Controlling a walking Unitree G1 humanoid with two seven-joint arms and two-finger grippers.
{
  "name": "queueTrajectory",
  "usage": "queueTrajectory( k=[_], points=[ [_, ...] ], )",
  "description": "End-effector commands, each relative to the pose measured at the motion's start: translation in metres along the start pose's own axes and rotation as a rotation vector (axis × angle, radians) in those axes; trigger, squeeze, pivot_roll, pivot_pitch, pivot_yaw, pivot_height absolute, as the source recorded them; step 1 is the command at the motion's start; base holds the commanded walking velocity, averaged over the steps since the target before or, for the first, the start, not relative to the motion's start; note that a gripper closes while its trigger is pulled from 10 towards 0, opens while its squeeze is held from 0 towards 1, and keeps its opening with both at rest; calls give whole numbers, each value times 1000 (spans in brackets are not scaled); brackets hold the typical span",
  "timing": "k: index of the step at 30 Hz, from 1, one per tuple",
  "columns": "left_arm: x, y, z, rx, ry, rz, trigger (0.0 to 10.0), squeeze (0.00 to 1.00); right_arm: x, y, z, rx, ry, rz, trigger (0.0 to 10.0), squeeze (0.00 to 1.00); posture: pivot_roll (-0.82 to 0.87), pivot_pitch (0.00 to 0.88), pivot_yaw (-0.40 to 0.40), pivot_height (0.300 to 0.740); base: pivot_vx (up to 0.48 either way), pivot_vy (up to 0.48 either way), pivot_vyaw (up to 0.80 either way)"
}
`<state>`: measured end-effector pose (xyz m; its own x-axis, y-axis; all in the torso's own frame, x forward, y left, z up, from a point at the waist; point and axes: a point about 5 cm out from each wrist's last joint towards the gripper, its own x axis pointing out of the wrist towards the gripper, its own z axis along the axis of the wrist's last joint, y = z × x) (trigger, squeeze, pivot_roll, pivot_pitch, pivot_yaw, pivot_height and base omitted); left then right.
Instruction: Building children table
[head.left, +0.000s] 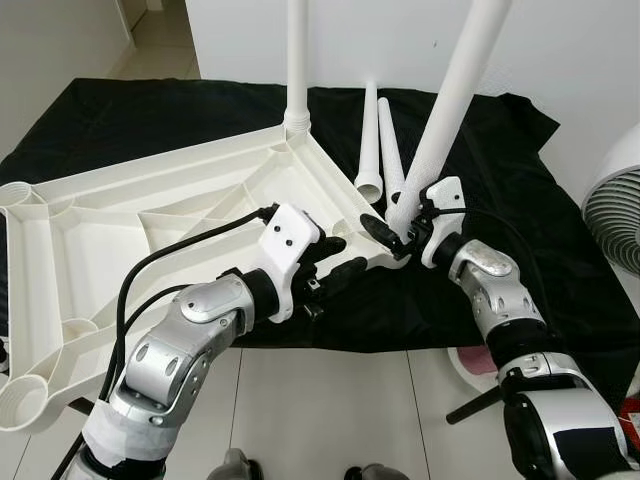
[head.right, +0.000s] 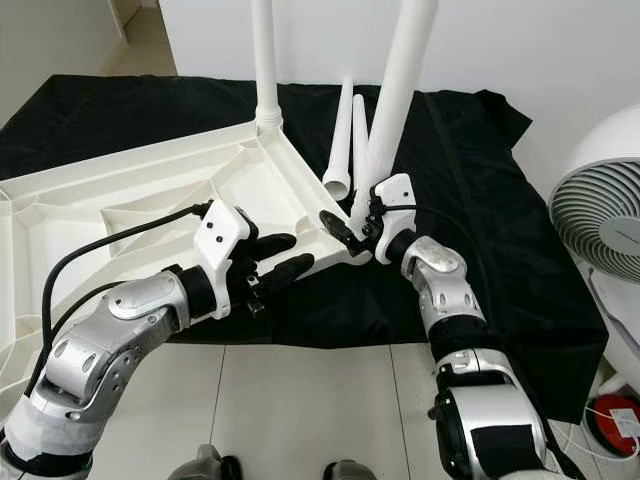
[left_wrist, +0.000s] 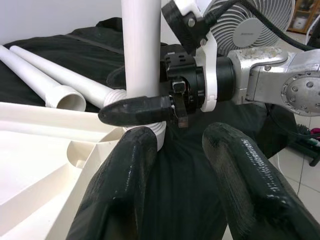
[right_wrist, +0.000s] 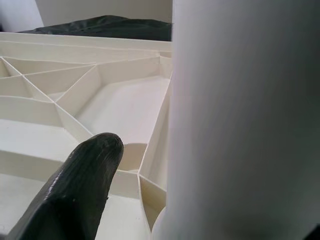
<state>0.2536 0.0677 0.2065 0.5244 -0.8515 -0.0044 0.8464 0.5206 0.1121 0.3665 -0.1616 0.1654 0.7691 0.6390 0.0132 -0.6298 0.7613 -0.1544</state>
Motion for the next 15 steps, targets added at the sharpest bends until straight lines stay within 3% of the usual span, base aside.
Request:
queueTrajectory(
  k=[1, 2, 3, 4, 5, 11, 12, 13, 15],
  points=[
    [0, -2, 1, 0, 1, -5, 10000, 0, 1, 0, -2, -13, 14, 23, 10000, 0, -36, 72, 29, 740, 0, 0, 0],
    [0, -2, 2, 0, 1, -5, 10000, 0, 1, -1, -2, -7, 16, 20, 3922, 0, -36, 73, 31, 740, 0, 0, 0],
    [0, -3, 2, -1, 1, -5, 10000, 0, 1, -2, -3, -4, 20, 21, 1255, 0, -36, 73, 31, 740, 0, 0, 0],
    [0, -3, 2, -1, 1, -5, 10000, 0, 1, -2, -3, -4, 20, 21, 1255, 0, -36, 73, 31, 740, 0, 0, 0],
    [0, -3, 2, -2, 1, -5, 10000, 0, 1, -2, -4, -1, 22, 21, 0, 0, -37, 74, 31, 740, 0, 0, 0],
    [0, -2, 2, -2, 0, -4, 10000, 0, 0, -3, -7, 21, 28, 15, 0, 0, -37, 74, 31, 740, 0, 0, 0],
    [0, -2, 2, -2, 0, -4, 10000, 0, 0, -2, -8, 21, 35, 5, 8941, 0, -42, 72, 31, 740, 0, 0, 0],
    [0, -2, 2, -1, 0, -4, 10000, 0, 0, -2, -10, 21, 40, -1, 10000, 0, -42, 72, 31, 740, 0, 0, 0],
    [0, -2, 2, -1, 0, -5, 10000, 0, 0, -2, -11, 29, 45, -21, 10000, 0, -42, 72, 31, 740, 0, 0, 0]
  ],
)
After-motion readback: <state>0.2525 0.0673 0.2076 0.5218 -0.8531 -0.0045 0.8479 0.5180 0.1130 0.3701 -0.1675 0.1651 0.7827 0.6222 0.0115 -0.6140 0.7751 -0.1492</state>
